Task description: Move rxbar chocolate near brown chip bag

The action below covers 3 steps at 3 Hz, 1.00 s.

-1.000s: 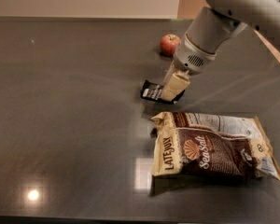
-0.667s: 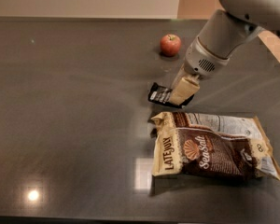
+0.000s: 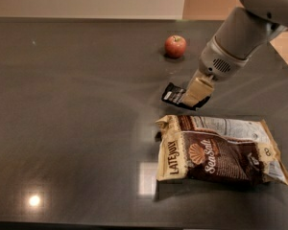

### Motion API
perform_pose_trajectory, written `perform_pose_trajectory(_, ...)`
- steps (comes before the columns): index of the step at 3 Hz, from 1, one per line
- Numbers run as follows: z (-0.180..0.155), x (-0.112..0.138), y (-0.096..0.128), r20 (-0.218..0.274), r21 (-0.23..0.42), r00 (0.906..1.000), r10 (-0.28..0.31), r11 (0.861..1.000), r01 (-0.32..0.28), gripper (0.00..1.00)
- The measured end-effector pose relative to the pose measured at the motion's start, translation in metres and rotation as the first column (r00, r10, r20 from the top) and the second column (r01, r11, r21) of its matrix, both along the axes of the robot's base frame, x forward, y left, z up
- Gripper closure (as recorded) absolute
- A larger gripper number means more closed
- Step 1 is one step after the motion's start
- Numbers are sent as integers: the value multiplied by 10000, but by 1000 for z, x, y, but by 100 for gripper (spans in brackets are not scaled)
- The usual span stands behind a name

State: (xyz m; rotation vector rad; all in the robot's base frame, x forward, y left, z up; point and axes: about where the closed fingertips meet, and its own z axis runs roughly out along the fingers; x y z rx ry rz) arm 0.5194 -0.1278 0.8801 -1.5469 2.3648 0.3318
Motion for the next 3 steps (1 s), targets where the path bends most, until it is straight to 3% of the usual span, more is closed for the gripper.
perform_pose_trajectory(1,0,0,1,7,23,10000,6,10000,-6,13)
perform_pose_trajectory(2,0,0,2,25,20,10000,16,10000,-16,0)
perform_pose_trajectory(3,0,0,2,26,20,10000,17,10000,-17,0)
